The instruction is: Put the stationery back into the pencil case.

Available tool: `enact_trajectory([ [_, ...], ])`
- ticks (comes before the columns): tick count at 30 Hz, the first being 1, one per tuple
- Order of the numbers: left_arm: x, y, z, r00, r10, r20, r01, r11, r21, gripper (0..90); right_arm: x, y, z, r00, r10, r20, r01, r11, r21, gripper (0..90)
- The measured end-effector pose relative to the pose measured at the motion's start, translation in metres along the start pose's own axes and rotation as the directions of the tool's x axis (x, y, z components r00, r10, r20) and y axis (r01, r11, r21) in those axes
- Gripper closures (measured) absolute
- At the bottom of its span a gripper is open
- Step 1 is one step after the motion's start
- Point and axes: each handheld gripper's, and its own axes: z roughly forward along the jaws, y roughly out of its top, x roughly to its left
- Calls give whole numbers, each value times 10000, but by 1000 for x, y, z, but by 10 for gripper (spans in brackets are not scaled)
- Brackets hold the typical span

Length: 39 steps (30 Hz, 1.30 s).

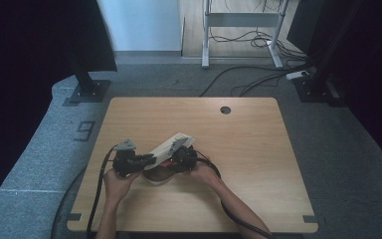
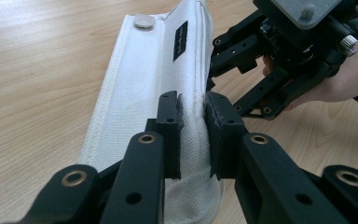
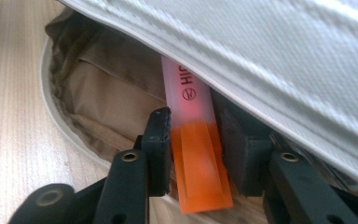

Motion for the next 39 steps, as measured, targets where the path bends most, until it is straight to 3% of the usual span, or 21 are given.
enact_trajectory([
  [20, -2, -2, 4, 10000, 26, 90, -27, 10000, 78, 759, -10, -9, -8, 9985, 369, 393, -364, 9992, -143, 580],
  [27, -5, -3, 6, 9998, 32, 194, -36, 9999, 164, 745, -15, -15, -23, 9969, 733, 283, -724, 9969, -320, 616],
  [39, -11, -10, 13, 9992, 89, 381, -102, 9994, 332, 705, -20, -28, -44, 9955, 886, 350, -869, 9951, -471, 618],
])
